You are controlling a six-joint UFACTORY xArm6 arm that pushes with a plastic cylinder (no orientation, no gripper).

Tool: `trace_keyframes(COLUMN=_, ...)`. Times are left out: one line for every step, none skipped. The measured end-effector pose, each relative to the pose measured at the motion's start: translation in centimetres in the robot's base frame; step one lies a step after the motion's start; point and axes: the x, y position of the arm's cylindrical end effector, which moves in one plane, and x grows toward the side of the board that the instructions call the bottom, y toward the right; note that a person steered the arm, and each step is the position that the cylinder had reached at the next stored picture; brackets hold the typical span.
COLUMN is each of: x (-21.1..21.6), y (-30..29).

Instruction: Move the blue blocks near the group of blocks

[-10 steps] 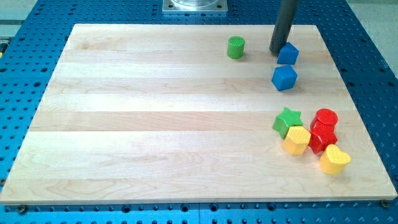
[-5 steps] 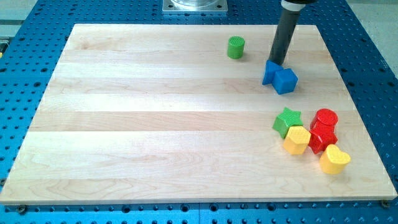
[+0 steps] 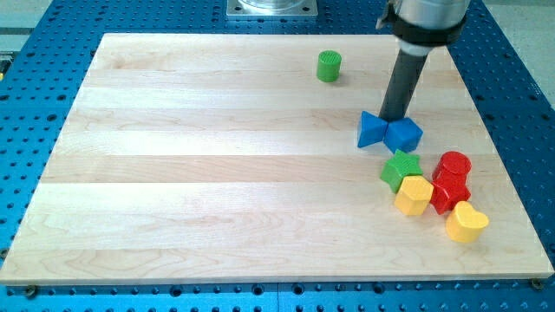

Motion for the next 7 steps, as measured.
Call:
trace_keyframes(x=3.7, y=0.0)
trace_keyframes(x=4.3, y=-1.0)
trace_keyframes(x=1.6, y=-1.9)
trace_keyframes(x=-1.1, y=3.4)
trace_keyframes(x=1.7, y=4.9)
trace_keyframes(x=4.3, y=2.8)
trace_keyframes(x=5.2, y=0.8)
